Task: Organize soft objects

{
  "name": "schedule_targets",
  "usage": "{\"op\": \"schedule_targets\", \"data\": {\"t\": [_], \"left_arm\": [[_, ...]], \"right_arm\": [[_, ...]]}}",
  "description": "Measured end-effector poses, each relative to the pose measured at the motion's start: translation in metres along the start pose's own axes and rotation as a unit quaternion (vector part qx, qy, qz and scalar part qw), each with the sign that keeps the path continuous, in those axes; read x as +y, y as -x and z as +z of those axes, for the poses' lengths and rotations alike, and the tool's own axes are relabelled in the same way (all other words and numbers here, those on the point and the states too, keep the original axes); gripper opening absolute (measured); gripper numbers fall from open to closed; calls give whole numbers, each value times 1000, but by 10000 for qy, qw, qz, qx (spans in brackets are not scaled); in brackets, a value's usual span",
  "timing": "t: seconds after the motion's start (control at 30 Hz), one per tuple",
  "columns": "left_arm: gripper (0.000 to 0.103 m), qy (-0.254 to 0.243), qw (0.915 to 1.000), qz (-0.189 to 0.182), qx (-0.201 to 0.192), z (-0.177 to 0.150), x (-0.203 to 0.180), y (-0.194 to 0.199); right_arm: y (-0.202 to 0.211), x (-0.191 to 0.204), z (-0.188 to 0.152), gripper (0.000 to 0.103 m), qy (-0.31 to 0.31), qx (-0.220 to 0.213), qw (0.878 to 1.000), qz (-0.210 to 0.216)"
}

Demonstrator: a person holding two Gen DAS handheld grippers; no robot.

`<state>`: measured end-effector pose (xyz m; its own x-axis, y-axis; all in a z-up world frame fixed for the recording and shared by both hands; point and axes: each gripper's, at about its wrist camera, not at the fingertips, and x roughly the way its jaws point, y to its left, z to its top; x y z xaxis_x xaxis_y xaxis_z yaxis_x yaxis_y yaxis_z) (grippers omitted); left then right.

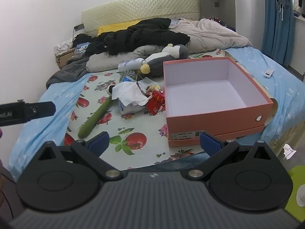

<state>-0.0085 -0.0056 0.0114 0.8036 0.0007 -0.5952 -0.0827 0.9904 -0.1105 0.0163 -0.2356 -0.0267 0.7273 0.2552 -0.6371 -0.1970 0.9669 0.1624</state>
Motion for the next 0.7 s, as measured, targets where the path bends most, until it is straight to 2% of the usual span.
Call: {"op": "schedule_targets", "data": {"t": [0.7], "left_arm": [[103,-68,10000,-27,51,-2,-2,-4]], "right_arm": [[-2,-2,-3,103,-36,38,10000,54]]}}
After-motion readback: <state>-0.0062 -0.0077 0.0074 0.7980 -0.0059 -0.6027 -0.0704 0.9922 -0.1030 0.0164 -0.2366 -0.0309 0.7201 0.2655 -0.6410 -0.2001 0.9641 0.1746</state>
